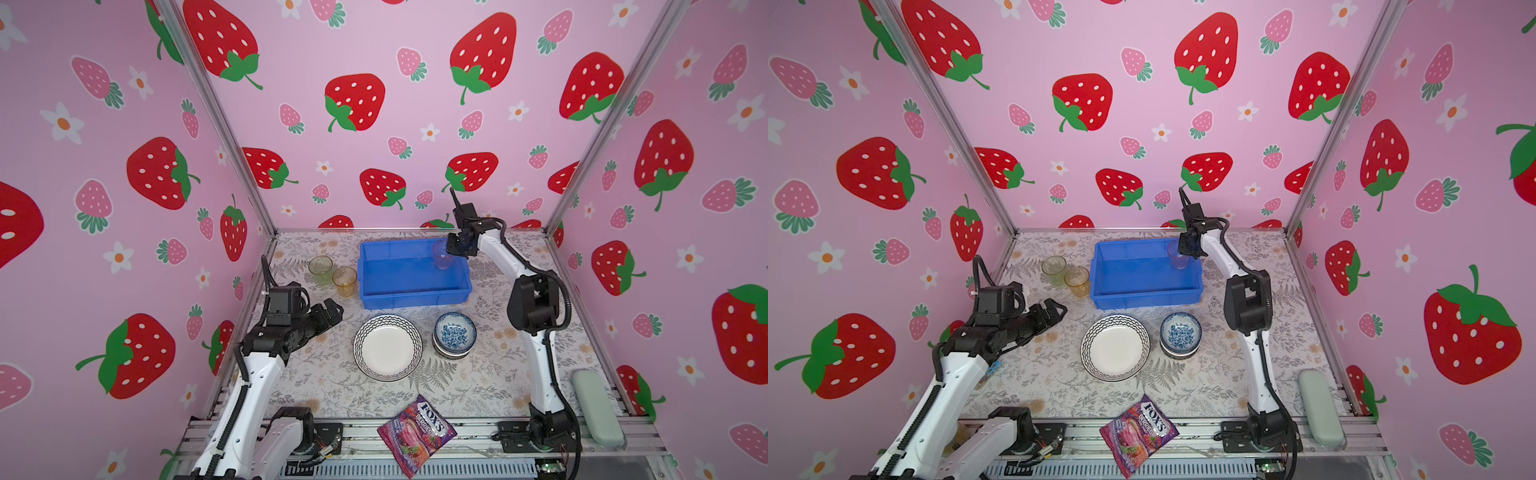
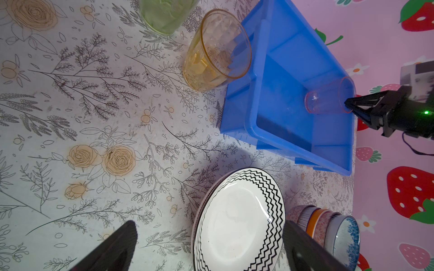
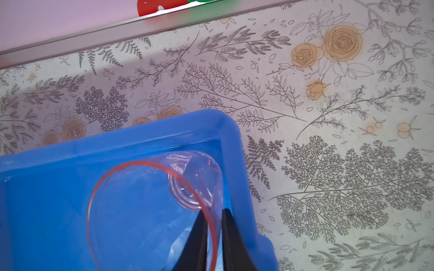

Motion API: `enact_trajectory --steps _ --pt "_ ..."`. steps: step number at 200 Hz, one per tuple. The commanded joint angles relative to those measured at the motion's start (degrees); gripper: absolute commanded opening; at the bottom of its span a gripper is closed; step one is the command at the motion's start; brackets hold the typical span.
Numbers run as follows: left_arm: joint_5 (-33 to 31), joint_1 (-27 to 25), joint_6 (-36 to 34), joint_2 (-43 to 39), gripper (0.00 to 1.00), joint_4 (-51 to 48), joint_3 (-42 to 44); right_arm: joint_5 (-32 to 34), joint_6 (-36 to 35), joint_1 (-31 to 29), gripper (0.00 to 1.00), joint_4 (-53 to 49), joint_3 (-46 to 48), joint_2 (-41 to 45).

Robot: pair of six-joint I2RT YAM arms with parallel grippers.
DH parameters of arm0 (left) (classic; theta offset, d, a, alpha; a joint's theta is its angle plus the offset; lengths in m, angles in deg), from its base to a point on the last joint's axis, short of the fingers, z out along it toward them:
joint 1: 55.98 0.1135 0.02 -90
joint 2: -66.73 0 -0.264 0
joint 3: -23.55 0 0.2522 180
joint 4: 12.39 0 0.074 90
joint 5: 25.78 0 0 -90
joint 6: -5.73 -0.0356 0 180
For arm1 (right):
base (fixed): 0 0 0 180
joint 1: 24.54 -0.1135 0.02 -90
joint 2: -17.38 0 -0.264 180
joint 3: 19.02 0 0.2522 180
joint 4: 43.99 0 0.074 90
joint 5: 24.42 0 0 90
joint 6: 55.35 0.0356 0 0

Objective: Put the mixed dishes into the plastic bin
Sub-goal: 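Lift the pink cup with the right gripper and carry it into the blue bin, then open the right gripper to release the cup and withdraw from the bin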

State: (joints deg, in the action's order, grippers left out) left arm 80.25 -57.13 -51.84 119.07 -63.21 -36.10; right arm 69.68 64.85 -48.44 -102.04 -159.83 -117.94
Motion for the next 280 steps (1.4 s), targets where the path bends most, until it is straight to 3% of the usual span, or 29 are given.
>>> enact_trajectory --steps 1,73,130,144,165,177,188,225,280 --pt "-0.48 -0.24 0.4 -0.4 0.99 0.46 0.49 1.29 0.4 -0.47 0.19 0.12 -1.67 -0.88" --pt "-1.08 -0.26 0.19 -0.96 0.99 0.03 0.86 5.04 0.0 -1.63 0.35 0.44 -1.64 1.61" --pt "-4.52 -0.25 0.35 -2.53 0.99 -3.63 -0.99 6.53 -0.76 -2.59 0.46 2.1 2.62 8.4" --pt "-5.67 -0.12 0.51 -2.93 0.99 -4.73 -1.72 6.39 -0.99 -2.82 0.51 2.72 4.35 10.47" --pt "-7.77 -0.17 1.64 -2.73 0.99 -7.27 -3.65 6.36 -1.61 -3.08 0.7 2.87 7.39 13.7" --pt "-10.0 -0.19 2.35 -2.13 0.99 -8.89 -5.23 5.97 -2.21 -3.26 0.8 4.1 11.01 16.53" --pt "-11.33 -0.15 3.1 -1.2 0.99 -10.47 -7.02 5.3 -3.2 -3.35 1.0 6.18 15.62 19.89" --pt "-12.26 0.0 5.37 5.12 0.99 -13.69 -12.95 3.25 -6.16 -3.26 0.99 11.37 34.47 32.34" --pt "-11.55 -0.16 8.19 16.3 0.99 -10.7 -18.2 -1.72 -7.34 -0.78 0.99 17.15 60.5 51.33"
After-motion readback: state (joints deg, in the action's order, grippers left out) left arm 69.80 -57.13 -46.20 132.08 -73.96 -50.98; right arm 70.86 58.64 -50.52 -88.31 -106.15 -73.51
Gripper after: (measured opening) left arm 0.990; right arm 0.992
